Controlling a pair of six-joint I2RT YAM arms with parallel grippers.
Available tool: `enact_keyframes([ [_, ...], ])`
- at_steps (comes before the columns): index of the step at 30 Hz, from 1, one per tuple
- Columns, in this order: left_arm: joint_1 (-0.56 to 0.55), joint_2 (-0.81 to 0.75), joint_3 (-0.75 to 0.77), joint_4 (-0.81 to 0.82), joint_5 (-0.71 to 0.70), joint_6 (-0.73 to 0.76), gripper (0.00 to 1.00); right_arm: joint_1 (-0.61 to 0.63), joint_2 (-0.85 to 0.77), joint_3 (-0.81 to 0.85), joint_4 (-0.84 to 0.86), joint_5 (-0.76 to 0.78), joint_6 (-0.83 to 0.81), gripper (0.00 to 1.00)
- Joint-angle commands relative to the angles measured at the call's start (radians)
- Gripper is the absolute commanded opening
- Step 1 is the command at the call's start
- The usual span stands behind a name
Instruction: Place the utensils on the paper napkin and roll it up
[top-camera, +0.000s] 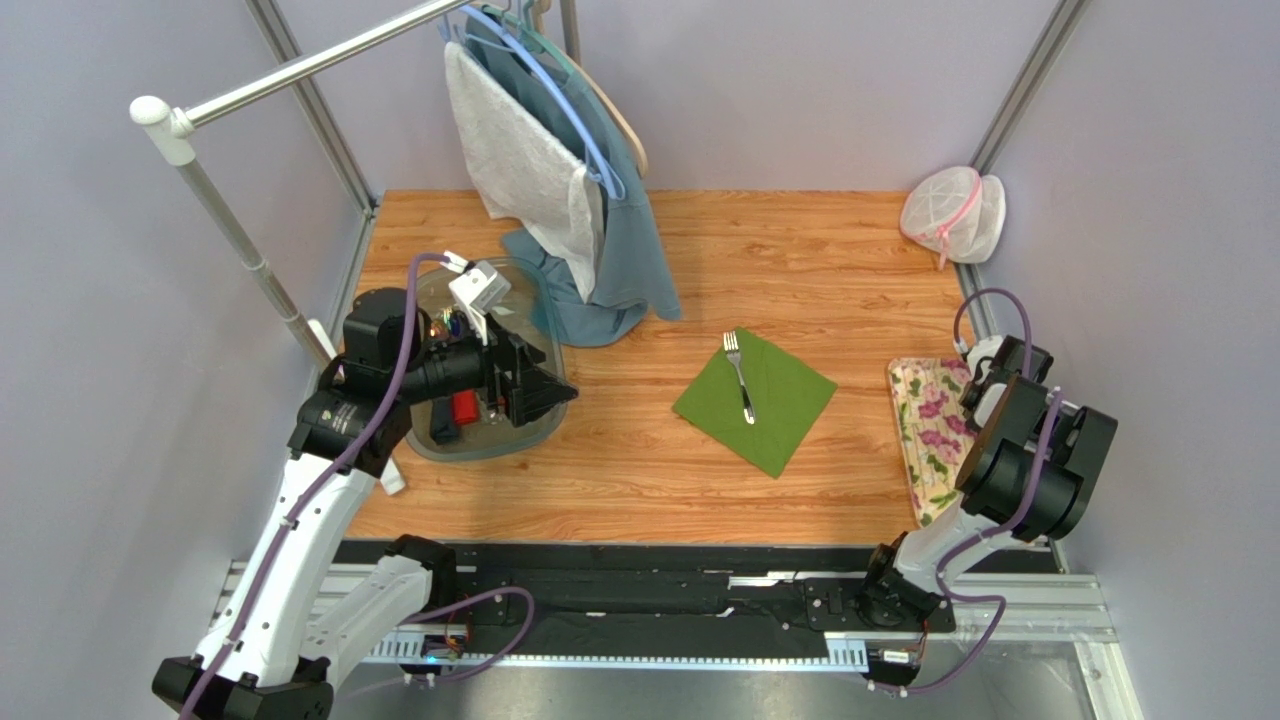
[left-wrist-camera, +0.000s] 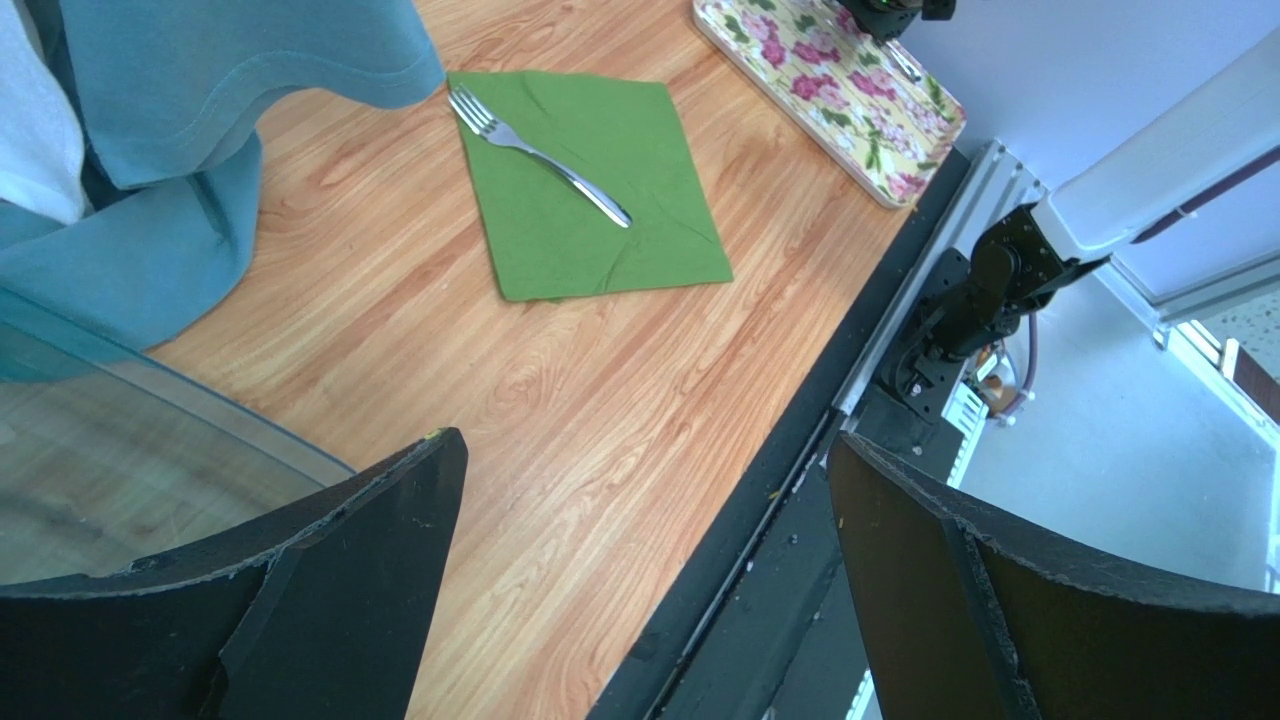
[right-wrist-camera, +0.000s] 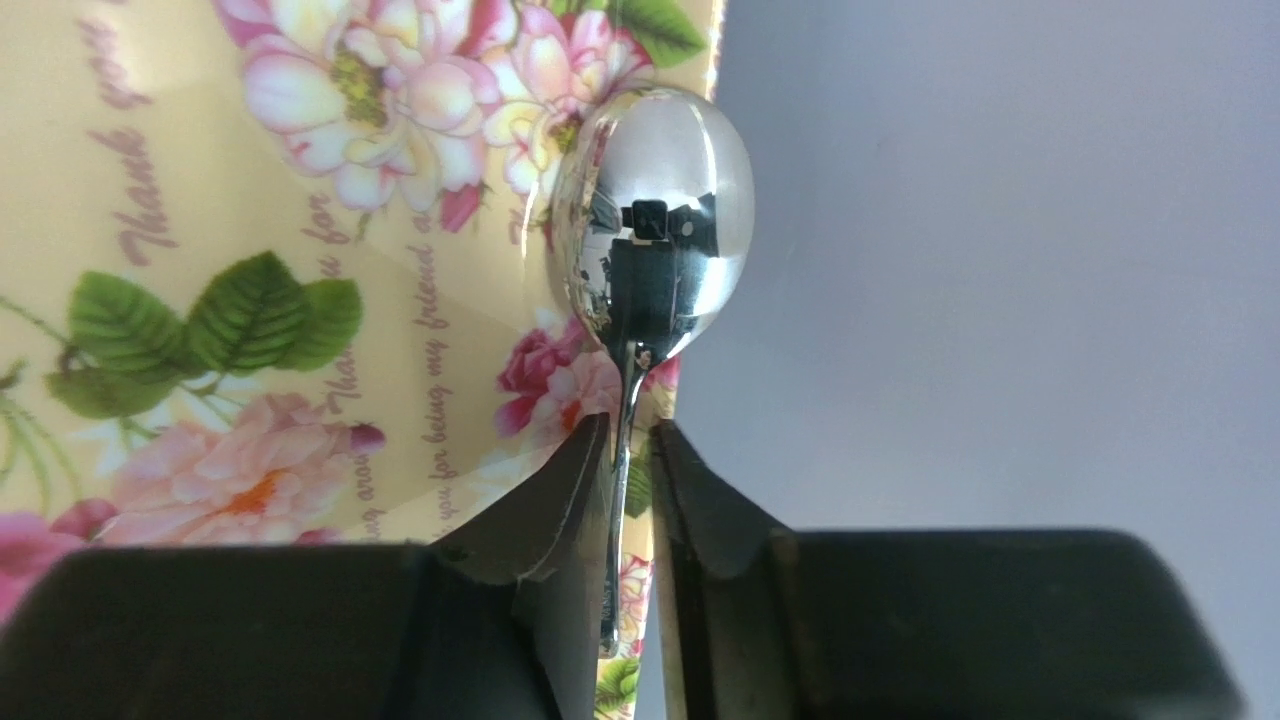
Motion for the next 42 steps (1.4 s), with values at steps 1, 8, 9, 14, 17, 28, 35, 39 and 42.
enact_keyframes([
  [1,0.005,-0.001,-0.002,0.035,-0.001,-0.006,0.99,0.014,-0.009,-0.003,-0.006,-0.015,0.011,0.19],
  [8,0.005,-0.004,-0.002,0.032,0.000,-0.004,0.99,0.024,-0.004,0.011,-0.029,-0.012,0.019,0.00],
  [9,0.005,-0.005,-0.002,0.032,0.000,-0.003,0.99,0.025,-0.006,0.012,-0.041,-0.014,0.021,0.00],
  [14,0.005,-0.005,0.006,0.029,0.003,-0.004,0.99,0.034,-0.073,0.022,-0.133,-0.058,0.042,0.00],
  [17,0.005,-0.008,0.006,0.026,0.010,-0.001,0.99,0.045,-0.137,0.058,-0.248,-0.112,0.083,0.00],
  [28,0.005,0.001,0.047,0.029,0.057,0.088,0.99,0.109,-0.314,0.395,-0.824,-0.593,0.260,0.00],
  [35,-0.030,-0.051,0.011,0.121,0.188,0.323,0.98,0.324,-0.411,0.546,-1.118,-1.021,0.352,0.00],
  [39,-0.145,-0.077,-0.008,0.093,0.082,0.542,0.96,0.523,-0.455,0.555,-1.125,-1.167,0.456,0.00],
  [42,-0.211,-0.082,-0.019,0.104,-0.018,0.660,0.89,0.678,-0.470,0.542,-1.119,-1.291,0.536,0.00],
])
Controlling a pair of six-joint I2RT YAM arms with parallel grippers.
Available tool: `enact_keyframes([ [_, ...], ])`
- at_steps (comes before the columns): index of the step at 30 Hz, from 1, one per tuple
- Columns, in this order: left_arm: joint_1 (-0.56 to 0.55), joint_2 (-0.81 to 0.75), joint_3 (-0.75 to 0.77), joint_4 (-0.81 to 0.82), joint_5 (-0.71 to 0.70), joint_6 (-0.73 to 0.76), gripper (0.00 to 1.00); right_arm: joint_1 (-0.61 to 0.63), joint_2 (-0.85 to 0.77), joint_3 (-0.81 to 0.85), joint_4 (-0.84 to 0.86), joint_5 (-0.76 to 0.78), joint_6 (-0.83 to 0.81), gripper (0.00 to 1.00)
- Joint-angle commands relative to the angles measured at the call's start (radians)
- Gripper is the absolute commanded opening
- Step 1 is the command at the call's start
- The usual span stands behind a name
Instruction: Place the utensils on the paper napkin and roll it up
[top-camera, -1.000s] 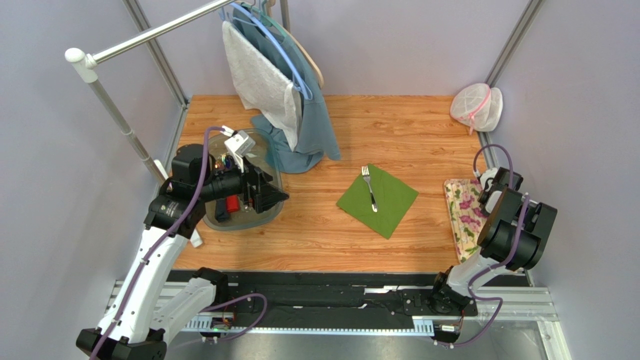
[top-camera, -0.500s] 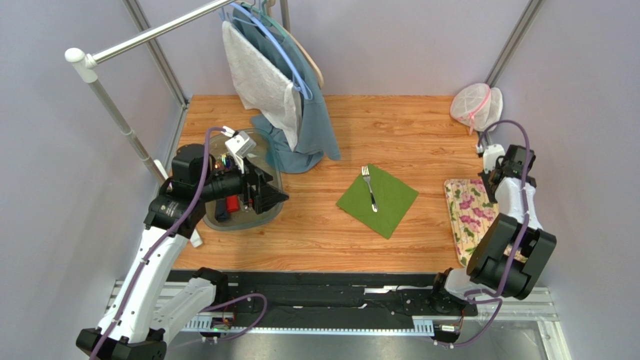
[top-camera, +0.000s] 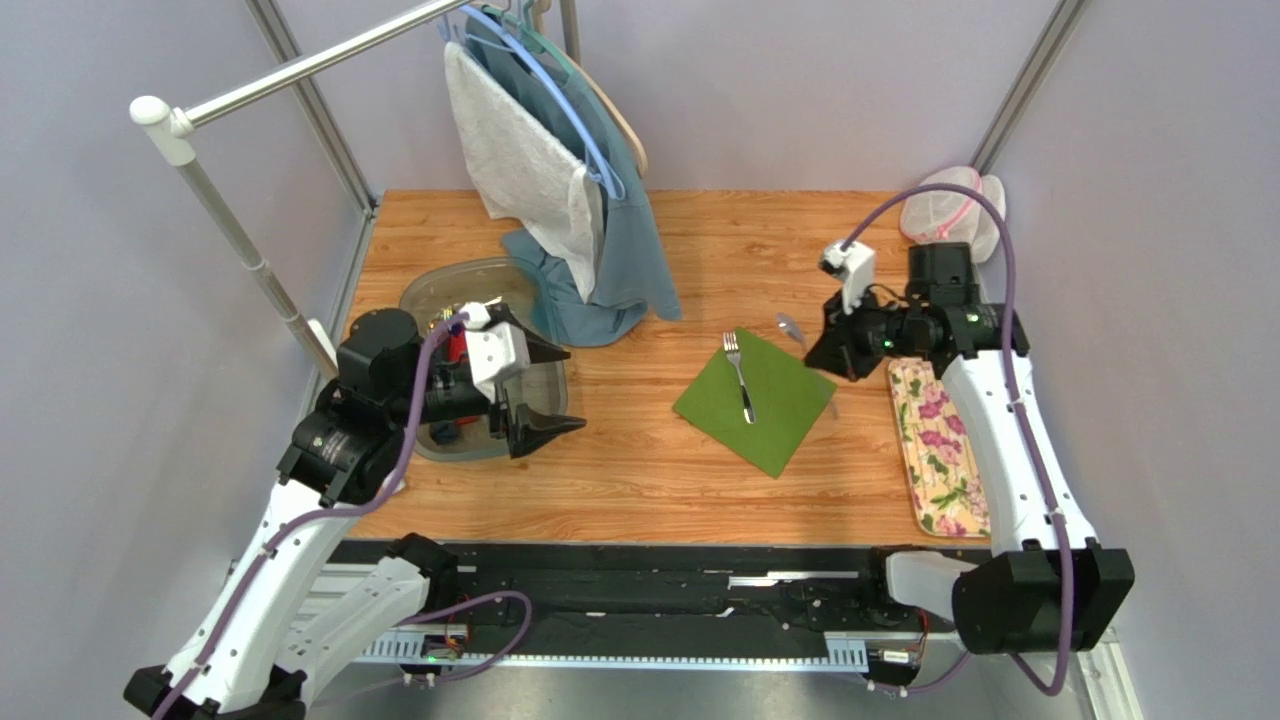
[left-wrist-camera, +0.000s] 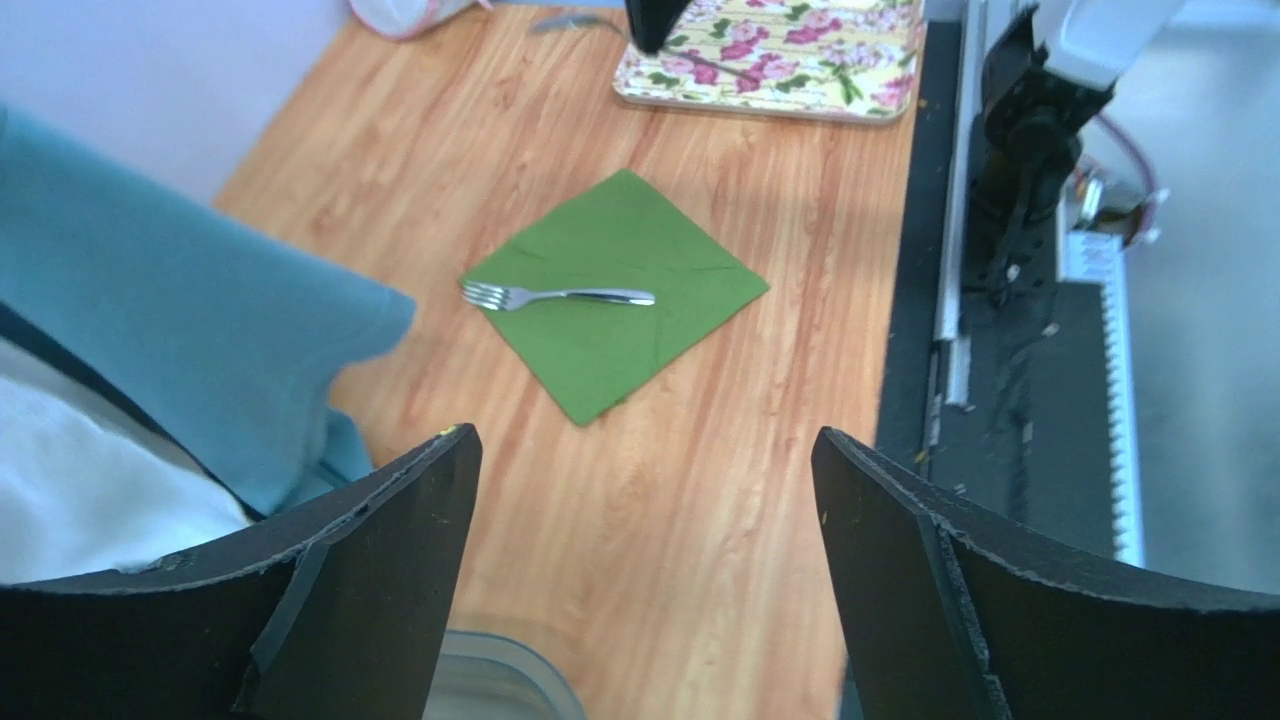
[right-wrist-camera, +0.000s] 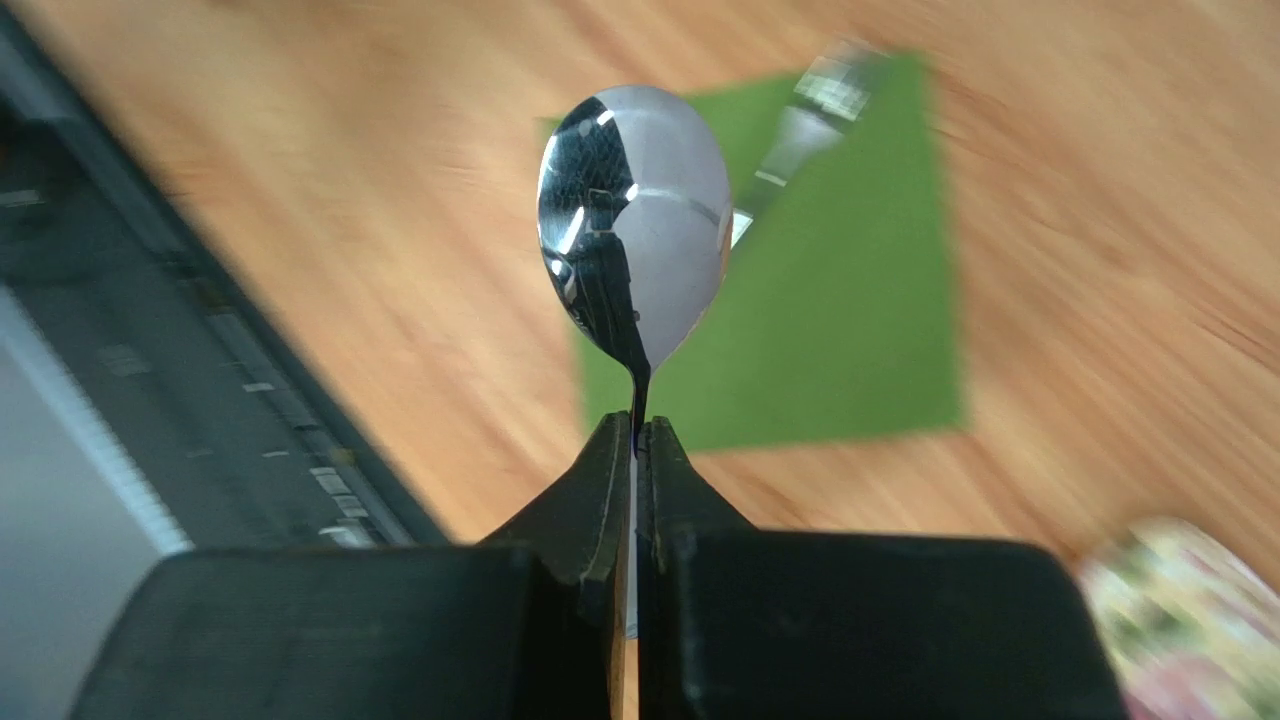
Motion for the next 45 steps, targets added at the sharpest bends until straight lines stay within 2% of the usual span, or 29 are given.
enact_keyframes([
  [1,-0.106,-0.011,-0.022,0.049,-0.117,0.300,0.86,0.200,-0.031,0.016,-0.063,-0.278,0.159,0.00],
  [5,-0.218,-0.037,-0.077,0.094,-0.198,0.409,0.84,0.360,-0.040,-0.022,-0.021,-0.407,0.253,0.00],
  [10,-0.352,-0.037,-0.119,0.137,-0.263,0.497,0.84,0.490,-0.012,-0.069,0.003,-0.450,0.293,0.00],
  [15,-0.459,0.012,-0.126,0.155,-0.307,0.486,0.82,0.573,0.005,-0.060,0.008,-0.439,0.294,0.00],
  [21,-0.562,0.053,-0.172,0.264,-0.373,0.439,0.78,0.631,0.043,-0.039,-0.006,-0.458,0.291,0.00],
  [26,-0.584,0.096,-0.160,0.298,-0.380,0.377,0.71,0.659,0.063,-0.017,-0.014,-0.490,0.294,0.00],
  [29,-0.587,0.109,-0.159,0.307,-0.384,0.353,0.61,0.677,0.071,-0.004,-0.017,-0.493,0.294,0.00],
  [30,-0.588,0.115,-0.159,0.305,-0.386,0.345,0.53,0.686,0.072,0.001,-0.015,-0.491,0.293,0.00],
  [32,-0.588,0.119,-0.163,0.310,-0.392,0.331,0.47,0.694,0.077,0.001,-0.012,-0.491,0.293,0.00],
  [33,-0.588,0.121,-0.165,0.315,-0.392,0.325,0.38,0.696,0.078,0.003,-0.011,-0.495,0.296,0.00],
  [35,-0.588,0.122,-0.166,0.319,-0.387,0.319,0.27,0.696,0.083,0.004,-0.003,-0.499,0.300,0.00],
  [36,-0.588,0.122,-0.165,0.321,-0.386,0.314,0.09,0.697,0.083,0.006,-0.003,-0.501,0.305,0.00],
  [37,-0.588,0.121,-0.163,0.319,-0.384,0.310,0.00,0.696,0.083,0.009,-0.004,-0.499,0.307,0.00],
  [39,-0.588,0.118,-0.160,0.309,-0.387,0.304,0.00,0.694,0.084,0.015,-0.004,-0.482,0.311,0.00],
  [40,-0.588,0.118,-0.159,0.298,-0.395,0.294,0.00,0.694,0.084,0.019,-0.001,-0.464,0.320,0.04],
  [43,-0.587,0.109,-0.159,0.261,-0.459,0.256,0.00,0.659,0.084,0.042,0.006,-0.389,0.354,0.37],
  [44,-0.585,0.104,-0.159,0.243,-0.464,0.255,0.00,0.645,0.081,0.056,0.008,-0.343,0.362,0.53],
  [45,-0.573,0.099,-0.157,0.220,-0.452,0.250,0.00,0.616,0.078,0.062,0.011,-0.315,0.371,0.58],
])
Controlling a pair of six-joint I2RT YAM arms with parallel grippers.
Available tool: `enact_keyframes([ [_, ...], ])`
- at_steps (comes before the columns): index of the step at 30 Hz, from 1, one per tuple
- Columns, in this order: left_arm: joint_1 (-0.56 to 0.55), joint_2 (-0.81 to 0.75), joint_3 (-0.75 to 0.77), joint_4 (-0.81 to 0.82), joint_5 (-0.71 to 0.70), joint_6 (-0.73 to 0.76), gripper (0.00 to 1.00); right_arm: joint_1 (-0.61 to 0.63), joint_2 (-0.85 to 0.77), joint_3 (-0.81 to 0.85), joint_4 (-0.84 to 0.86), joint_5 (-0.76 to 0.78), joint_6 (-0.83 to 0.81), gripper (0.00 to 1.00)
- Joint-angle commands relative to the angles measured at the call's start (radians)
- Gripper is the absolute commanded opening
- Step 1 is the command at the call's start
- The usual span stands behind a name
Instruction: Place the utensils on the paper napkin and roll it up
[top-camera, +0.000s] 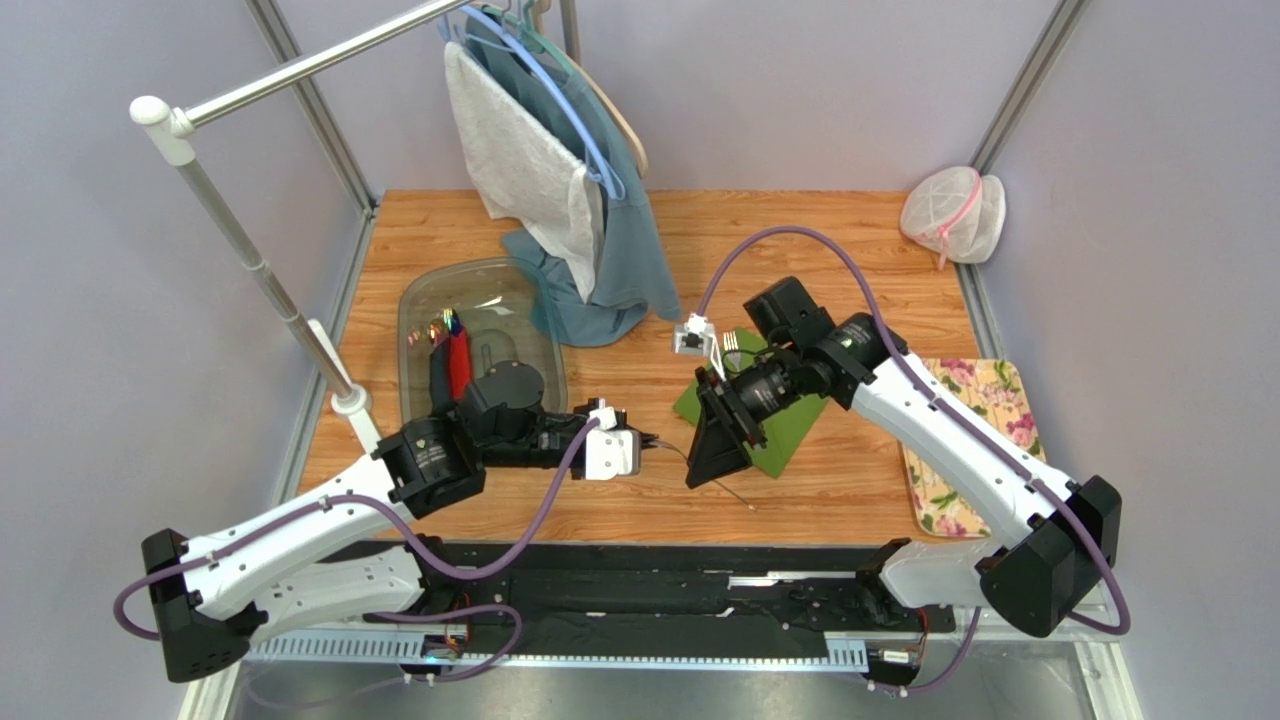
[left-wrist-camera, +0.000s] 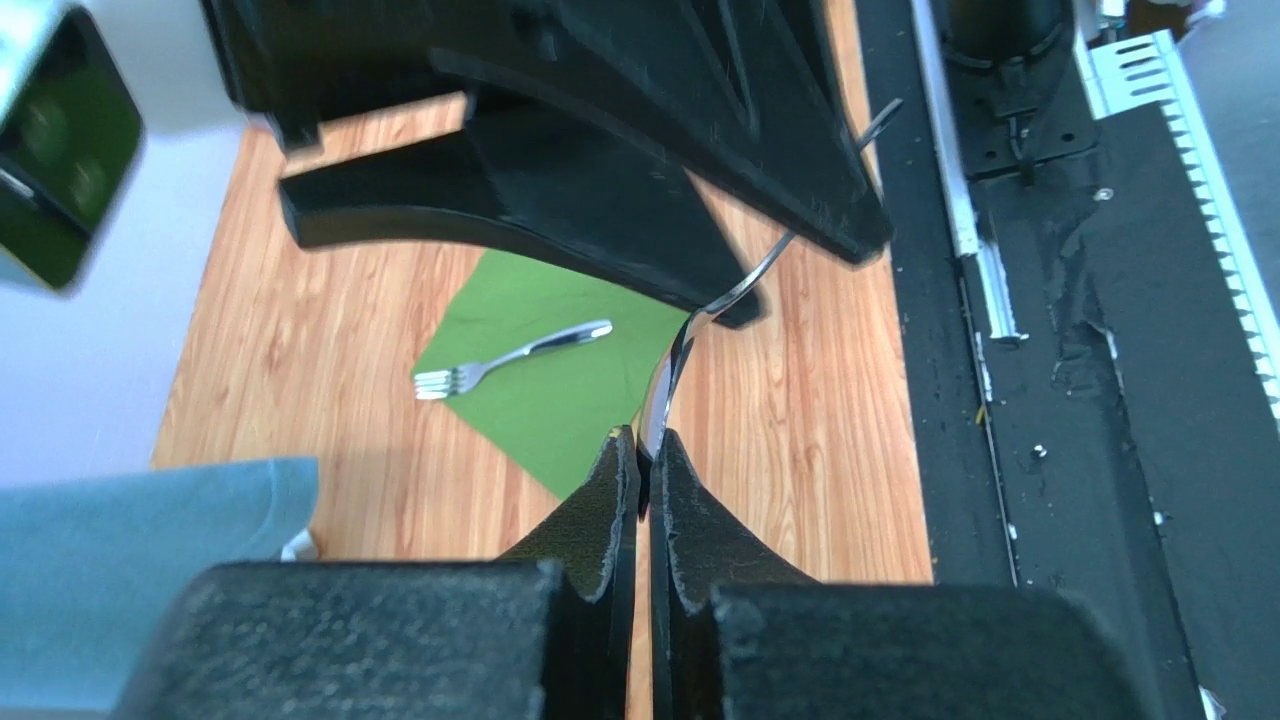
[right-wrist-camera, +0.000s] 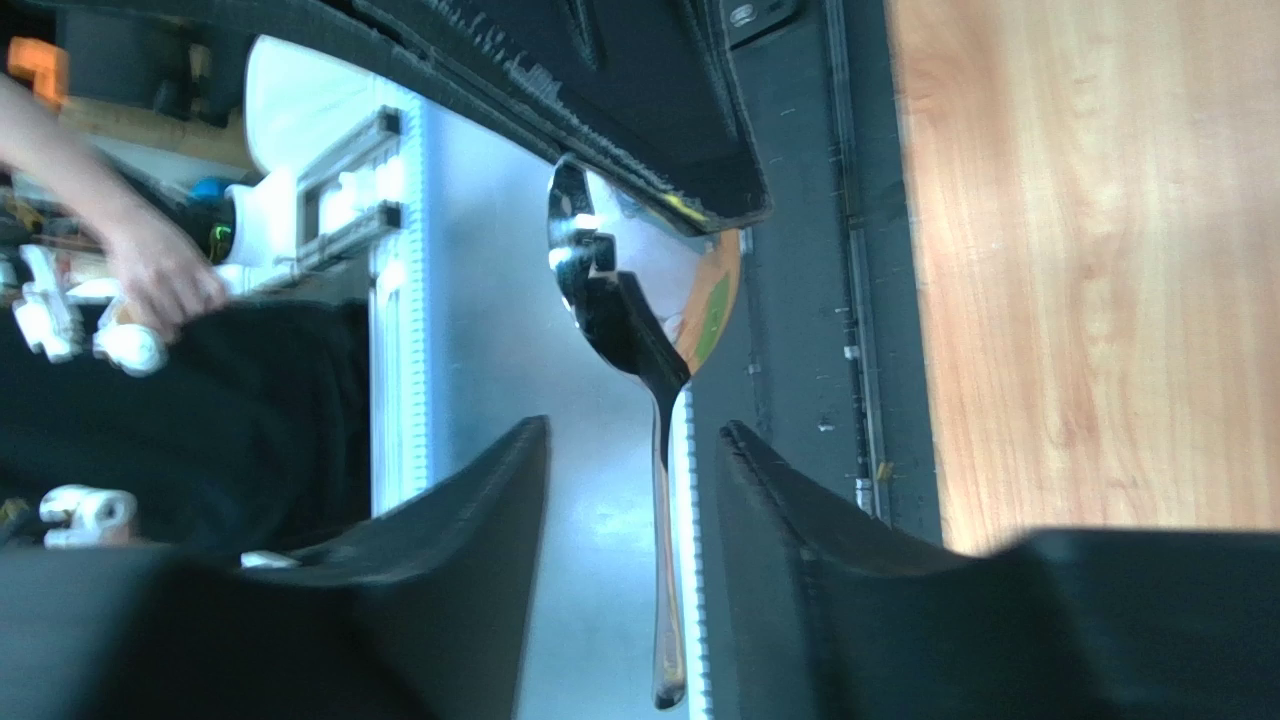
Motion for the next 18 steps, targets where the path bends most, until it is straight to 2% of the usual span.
enact_keyframes([
  [1,0.024,-0.023,0.028,-0.082,-0.023,-0.055,0.00,-0.068,-0.019,0.078,0.054,0.125,0.057,0.65],
  [2,0.040,-0.019,0.039,-0.114,0.007,-0.076,0.00,-0.074,-0.030,0.089,0.060,0.208,0.068,0.72],
  [4,0.110,0.025,0.086,-0.220,0.059,-0.142,0.00,-0.075,-0.065,0.095,0.083,0.292,0.061,0.76],
  [6,0.168,0.076,0.129,-0.332,0.150,-0.217,0.00,-0.075,-0.082,0.089,0.094,0.404,0.036,0.79],
  [7,0.245,0.138,0.175,-0.366,0.191,-0.246,0.00,-0.074,-0.091,0.081,0.104,0.439,0.033,0.79],
  [8,0.274,0.177,0.203,-0.404,0.261,-0.279,0.00,-0.075,-0.108,0.072,0.112,0.497,0.025,0.80],
  [10,0.323,0.301,0.287,-0.527,0.315,-0.360,0.00,-0.074,-0.126,0.047,0.129,0.540,0.005,0.81],
  [11,0.349,0.344,0.312,-0.567,0.364,-0.380,0.00,-0.074,-0.137,0.041,0.132,0.573,-0.001,0.86],
  [12,0.359,0.384,0.336,-0.642,0.389,-0.407,0.00,-0.072,-0.140,0.037,0.135,0.579,-0.013,0.95],
  [13,0.363,0.459,0.373,-0.673,0.418,-0.418,0.00,-0.068,-0.145,0.037,0.130,0.581,-0.019,0.99],
  [15,0.374,0.550,0.402,-0.746,0.486,-0.434,0.00,-0.040,-0.151,0.043,0.126,0.597,-0.027,0.99],
  [18,0.379,0.587,0.410,-0.742,0.506,-0.461,0.00,0.013,-0.149,0.044,0.132,0.622,-0.033,0.95],
])
